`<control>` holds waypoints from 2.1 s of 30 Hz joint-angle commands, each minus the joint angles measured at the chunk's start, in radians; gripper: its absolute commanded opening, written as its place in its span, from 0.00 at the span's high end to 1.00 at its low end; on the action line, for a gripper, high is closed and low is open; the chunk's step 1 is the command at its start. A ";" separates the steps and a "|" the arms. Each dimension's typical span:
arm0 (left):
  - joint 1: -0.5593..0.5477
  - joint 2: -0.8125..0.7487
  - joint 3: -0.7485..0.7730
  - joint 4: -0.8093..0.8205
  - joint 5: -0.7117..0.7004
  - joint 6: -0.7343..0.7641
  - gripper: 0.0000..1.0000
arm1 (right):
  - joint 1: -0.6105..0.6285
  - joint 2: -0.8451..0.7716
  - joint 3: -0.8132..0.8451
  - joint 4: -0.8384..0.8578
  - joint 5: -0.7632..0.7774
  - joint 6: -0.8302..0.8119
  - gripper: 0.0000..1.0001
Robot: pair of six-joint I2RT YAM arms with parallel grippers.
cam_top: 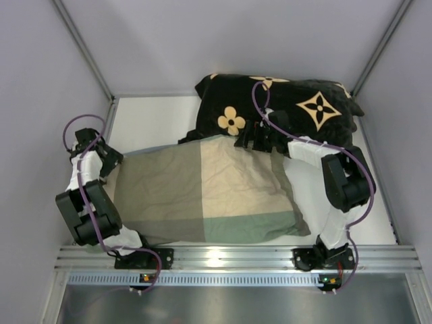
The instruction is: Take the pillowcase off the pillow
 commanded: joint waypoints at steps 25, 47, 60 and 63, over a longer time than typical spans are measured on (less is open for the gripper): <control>-0.022 0.009 -0.095 0.184 0.494 0.004 1.00 | 0.254 -0.078 -0.136 0.204 0.053 0.068 1.00; -0.115 -0.325 0.285 0.619 1.037 -0.445 1.00 | 0.027 -0.417 0.527 -0.254 0.062 -0.174 1.00; -0.114 -0.638 -0.579 0.709 1.003 -0.523 1.00 | 0.324 -0.931 -0.731 0.355 0.159 -0.159 1.00; -0.114 -0.805 -0.557 0.546 0.961 -0.476 1.00 | 0.479 -1.047 -0.800 0.266 0.310 -0.133 1.00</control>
